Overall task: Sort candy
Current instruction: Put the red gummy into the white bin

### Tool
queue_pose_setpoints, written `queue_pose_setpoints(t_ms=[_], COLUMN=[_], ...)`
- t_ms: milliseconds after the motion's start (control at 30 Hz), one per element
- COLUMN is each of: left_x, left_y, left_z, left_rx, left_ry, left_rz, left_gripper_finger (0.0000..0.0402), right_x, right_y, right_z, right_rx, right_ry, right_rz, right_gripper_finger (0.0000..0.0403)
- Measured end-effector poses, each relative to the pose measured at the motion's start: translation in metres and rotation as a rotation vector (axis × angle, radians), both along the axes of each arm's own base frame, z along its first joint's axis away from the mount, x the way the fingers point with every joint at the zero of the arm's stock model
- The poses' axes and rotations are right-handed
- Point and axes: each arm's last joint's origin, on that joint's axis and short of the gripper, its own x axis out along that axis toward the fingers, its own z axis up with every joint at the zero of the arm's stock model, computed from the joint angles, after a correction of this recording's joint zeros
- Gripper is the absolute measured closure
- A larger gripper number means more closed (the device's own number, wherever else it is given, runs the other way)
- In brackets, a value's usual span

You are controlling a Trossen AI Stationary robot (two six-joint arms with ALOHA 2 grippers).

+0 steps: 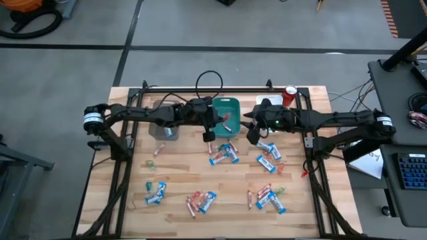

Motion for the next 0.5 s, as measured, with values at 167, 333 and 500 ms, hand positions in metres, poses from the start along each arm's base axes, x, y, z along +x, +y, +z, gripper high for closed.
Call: queue_pose_setpoints(t_ms=[167, 333, 500], left_x=[0.005, 0.008, 0.01], left_y=[-0.016, -0.029, -0.034], left_z=[0.003, 0.007, 0.01], left_rx=[0.003, 0.029, 0.03], left_ry=[-0.035, -0.075, -0.114], left_rz=[-0.045, -0.031, -0.004], left_gripper_finger=[0.0401, 0.0401, 0.0401], right_x=[0.004, 0.008, 0.008], right_y=[0.001, 0.002, 0.002], right_z=[-0.017, -0.03, -0.032], right_rx=[-0.025, -0.006, 0.032], right_ry=[-0.199, -0.292, -0.328], right_rz=[0.011, 0.05, 0.06], right_gripper_finger=[0.0236, 0.0236, 0.0236])
